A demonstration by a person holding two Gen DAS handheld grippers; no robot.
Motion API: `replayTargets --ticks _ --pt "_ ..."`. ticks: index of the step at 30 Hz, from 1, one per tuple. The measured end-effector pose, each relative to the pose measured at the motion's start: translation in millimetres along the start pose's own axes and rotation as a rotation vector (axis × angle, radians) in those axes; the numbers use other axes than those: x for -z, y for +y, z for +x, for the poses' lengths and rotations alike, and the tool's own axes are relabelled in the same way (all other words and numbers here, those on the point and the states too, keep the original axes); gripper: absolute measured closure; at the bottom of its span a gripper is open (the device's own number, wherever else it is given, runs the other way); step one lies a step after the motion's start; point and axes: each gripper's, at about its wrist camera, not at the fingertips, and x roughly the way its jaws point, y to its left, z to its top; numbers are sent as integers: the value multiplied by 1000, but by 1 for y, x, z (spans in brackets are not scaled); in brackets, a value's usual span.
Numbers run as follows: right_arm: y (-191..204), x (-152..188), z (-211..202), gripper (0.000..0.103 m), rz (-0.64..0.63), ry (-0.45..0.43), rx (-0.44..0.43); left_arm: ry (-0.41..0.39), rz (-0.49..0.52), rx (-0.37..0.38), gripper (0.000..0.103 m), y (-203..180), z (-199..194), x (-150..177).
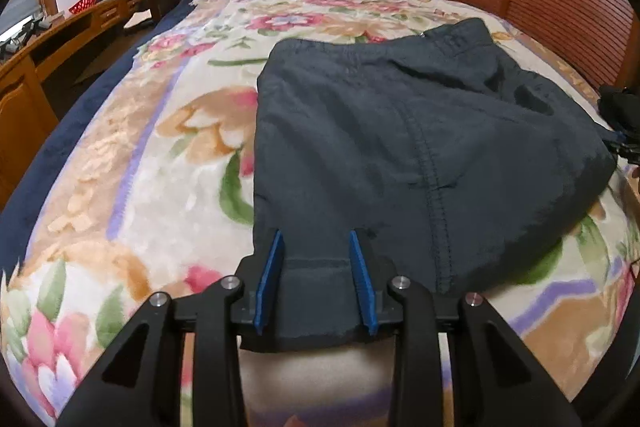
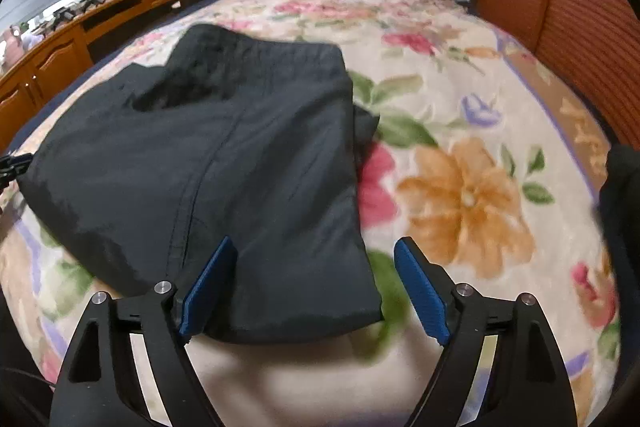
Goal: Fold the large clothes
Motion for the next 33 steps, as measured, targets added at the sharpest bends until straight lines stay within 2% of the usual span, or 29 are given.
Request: replayTargets --ticks 2,8,10,12,13,14,15,18,21,26,33 --pt "-3 8 8 17 35 33 -22 5 -5 -14 70 0 6 1" --pt "-8 20 16 20 117 43 -83 8 -24 -29 69 -1 13 5" --pt "-8 21 19 32 132 51 -128 7 -35 -24 70 0 14 7" --pt "-5 22 19 56 135 50 -179 3 -32 -23 73 -1 14 8" --pt "-2 22 17 62 125 44 -196 6 -30 -17 80 -1 14 8" --pt "2 22 15 72 110 35 -201 9 -28 -7 94 -1 14 8" --pt "6 22 12 82 89 25 -194 10 -28 -6 100 -2 14 8" --pt "17 23 3 91 42 -10 -153 -11 -23 -21 103 -5 6 9" --pt "16 23 -13 94 53 -60 -142 -56 -20 -42 103 -8 -12 12" --pt "19 20 -48 95 38 -145 -137 -136 -45 -27 103 -4 -55 17" --pt "28 25 -88 95 19 -180 -131 -167 -38 3 103 -12 -87 34"
